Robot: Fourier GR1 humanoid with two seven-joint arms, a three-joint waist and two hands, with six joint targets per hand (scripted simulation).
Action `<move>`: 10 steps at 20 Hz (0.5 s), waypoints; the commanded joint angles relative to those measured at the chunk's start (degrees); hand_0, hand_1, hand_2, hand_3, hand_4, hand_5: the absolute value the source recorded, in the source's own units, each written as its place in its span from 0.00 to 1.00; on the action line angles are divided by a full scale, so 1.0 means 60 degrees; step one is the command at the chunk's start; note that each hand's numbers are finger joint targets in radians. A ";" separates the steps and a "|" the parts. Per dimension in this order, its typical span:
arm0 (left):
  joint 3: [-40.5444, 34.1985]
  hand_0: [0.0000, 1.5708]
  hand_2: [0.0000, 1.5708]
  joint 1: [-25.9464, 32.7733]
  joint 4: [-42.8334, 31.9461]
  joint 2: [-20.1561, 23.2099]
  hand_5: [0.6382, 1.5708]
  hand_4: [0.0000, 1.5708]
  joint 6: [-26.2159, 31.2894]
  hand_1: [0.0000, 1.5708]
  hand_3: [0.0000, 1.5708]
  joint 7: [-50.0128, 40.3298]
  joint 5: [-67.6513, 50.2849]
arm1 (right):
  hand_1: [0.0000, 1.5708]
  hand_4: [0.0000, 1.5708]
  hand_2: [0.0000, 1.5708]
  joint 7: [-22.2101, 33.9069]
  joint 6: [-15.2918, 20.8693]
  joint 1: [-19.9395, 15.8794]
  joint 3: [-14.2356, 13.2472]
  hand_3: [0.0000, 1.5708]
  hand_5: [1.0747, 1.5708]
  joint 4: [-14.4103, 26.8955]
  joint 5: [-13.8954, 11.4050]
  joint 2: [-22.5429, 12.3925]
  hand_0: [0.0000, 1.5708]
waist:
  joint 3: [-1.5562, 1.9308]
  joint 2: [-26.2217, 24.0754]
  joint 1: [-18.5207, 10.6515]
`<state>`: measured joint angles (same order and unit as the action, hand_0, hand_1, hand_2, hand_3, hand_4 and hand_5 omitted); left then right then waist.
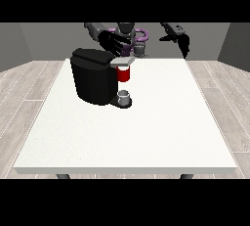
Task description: Insert the coffee pod into the coffee machine and close the lid
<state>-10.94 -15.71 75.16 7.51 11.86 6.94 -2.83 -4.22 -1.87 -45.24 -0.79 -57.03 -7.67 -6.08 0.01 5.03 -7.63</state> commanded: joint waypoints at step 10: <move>0.0207 0.00 0.00 0.0533 -0.0152 -0.0230 1.00 0.13 -0.0204 0.00 0.00 0.0690 0.0126 | 0.00 0.18 0.00 -0.1045 -0.0397 0.1584 0.1187 0.00 1.00 -0.1013 0.0937 0.0994 0.00 | -0.0003 -0.1153 0.0699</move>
<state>-8.48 -13.44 76.47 5.26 9.79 8.21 -1.40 -8.70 -3.55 -40.39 2.70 -59.50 -5.13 -1.74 0.00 0.15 -6.01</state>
